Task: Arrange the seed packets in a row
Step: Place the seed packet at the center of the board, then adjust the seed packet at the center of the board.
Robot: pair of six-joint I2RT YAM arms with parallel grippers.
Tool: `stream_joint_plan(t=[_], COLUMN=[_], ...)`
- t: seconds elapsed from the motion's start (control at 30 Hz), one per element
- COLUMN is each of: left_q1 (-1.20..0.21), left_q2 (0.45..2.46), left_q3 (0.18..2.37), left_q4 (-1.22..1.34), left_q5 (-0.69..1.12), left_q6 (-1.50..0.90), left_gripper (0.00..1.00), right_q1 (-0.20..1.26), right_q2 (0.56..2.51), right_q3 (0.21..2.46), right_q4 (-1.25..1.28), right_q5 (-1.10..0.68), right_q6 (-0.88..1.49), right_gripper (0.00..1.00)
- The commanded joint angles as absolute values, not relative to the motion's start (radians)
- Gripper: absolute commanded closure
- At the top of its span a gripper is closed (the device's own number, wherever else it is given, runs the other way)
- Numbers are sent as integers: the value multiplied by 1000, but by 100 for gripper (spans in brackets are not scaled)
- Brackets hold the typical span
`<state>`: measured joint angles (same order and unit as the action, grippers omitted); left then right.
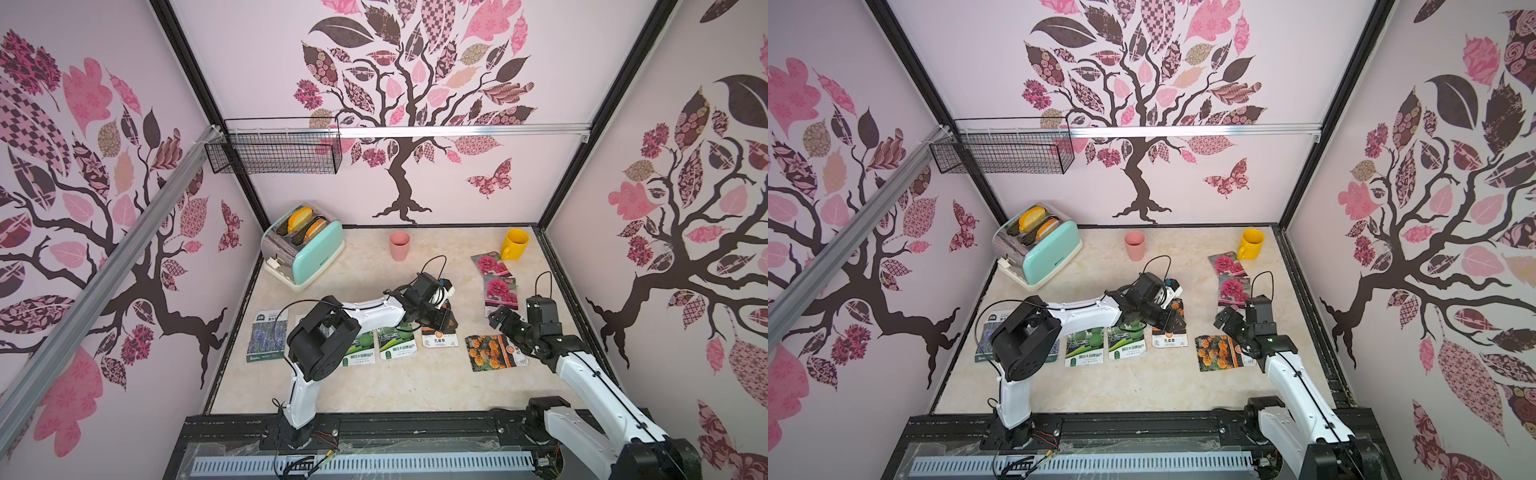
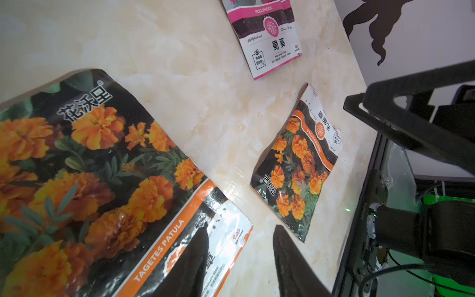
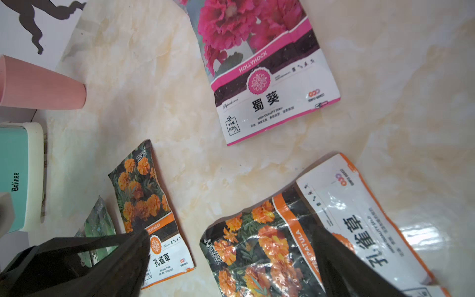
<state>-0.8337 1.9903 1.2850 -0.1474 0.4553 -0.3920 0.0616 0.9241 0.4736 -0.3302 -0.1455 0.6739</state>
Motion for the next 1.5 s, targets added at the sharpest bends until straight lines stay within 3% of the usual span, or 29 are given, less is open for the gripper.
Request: stream_joint_plan(t=[0.0,0.2,0.33,0.6,0.97,1.47], left_q1=[-830,-819,-748,-626,-621,-614], left_q2=[1995,1828,1675,1457,1488,1504], left_q3=[1274,1181,1101,903,881,875], left_q4=[-68,-19,-95,-124,-98,-97], left_q5=[430,351,270,191,209,206], left_q6=[-404,-463,-540,-623,-626,-623], left_gripper=[56,56,56,56,56,57], right_q1=[58,120,210,252,325,392], right_q2=[947,1058,1242,1545,1704,1752], right_q3=[480,538,641,779,833,859], right_q4=[-272,-162,-101,-39,6,44], right_q5=[-211,-273,-285,-322,-350,-357], right_q6=[659,598,574,511,492,525], right_gripper=[0,0,1,1,4,5])
